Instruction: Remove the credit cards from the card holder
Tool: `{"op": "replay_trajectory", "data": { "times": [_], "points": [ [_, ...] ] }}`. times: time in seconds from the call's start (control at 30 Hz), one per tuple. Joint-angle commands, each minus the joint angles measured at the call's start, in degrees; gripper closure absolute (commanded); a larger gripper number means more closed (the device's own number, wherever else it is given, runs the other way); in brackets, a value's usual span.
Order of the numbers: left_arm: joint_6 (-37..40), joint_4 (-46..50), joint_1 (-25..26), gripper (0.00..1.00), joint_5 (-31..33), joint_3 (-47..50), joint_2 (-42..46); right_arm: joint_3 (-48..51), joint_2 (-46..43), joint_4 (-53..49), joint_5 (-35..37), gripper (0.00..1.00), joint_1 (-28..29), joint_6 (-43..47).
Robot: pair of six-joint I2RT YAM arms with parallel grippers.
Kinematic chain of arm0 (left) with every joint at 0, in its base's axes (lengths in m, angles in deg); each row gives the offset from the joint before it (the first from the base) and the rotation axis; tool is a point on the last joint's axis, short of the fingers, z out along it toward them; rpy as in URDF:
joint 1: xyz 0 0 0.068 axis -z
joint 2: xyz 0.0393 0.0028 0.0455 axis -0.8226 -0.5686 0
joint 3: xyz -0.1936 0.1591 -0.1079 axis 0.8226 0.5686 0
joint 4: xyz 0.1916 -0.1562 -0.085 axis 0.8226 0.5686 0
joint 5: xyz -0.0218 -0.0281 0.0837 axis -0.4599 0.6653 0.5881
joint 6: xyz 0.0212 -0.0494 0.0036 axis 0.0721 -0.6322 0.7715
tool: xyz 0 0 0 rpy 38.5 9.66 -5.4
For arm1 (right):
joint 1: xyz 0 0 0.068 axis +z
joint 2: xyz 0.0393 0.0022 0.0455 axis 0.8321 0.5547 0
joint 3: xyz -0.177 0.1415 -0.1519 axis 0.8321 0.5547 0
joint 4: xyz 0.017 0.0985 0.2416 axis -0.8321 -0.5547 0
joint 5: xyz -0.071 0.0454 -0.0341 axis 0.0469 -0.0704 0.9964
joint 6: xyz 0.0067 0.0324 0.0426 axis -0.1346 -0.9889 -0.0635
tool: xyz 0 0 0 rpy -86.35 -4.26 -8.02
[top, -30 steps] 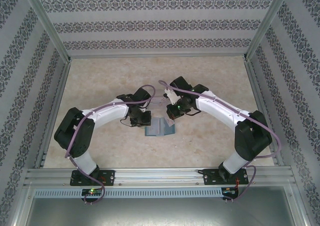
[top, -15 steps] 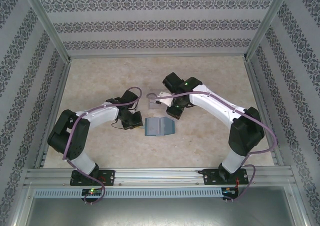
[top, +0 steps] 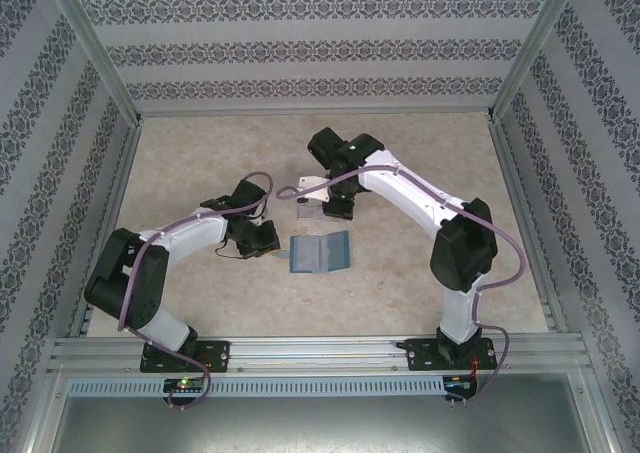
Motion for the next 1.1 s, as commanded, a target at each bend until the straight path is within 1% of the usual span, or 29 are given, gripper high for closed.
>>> {"op": "replay_trajectory", "data": {
  "times": [0.0,0.2,0.43,0.6,0.8,1.07],
  "points": [
    [-0.4,0.1,-0.9,0.88,-0.4,1.0,1.7,-5.6,3.4,-4.6,1.0,1.0,0.3,4.1],
    [-0.3,0.7,-1.5,0.88,-0.3,1.4,2.6,-14.6,9.6,-7.3,0.9,1.0,-0.1,6.5],
    [-0.6,1.0,-1.7,0.88,-0.2,1.4,2.9,-22.4,15.3,-9.1,1.5,1.0,-0.4,9.2],
    [-0.7,1.2,-2.1,0.88,0.0,1.1,2.6,-29.2,19.7,-12.1,1.8,1.0,-1.2,10.7],
    [-0.3,1.7,-2.6,0.88,-0.2,0.7,1.6,-33.7,23.1,-13.8,2.0,1.0,-1.4,13.2],
    [-0.2,2.1,-2.9,0.88,-0.2,0.2,0.7,-39.0,27.5,-15.6,3.2,1.0,-1.9,13.7]
  ]
}}
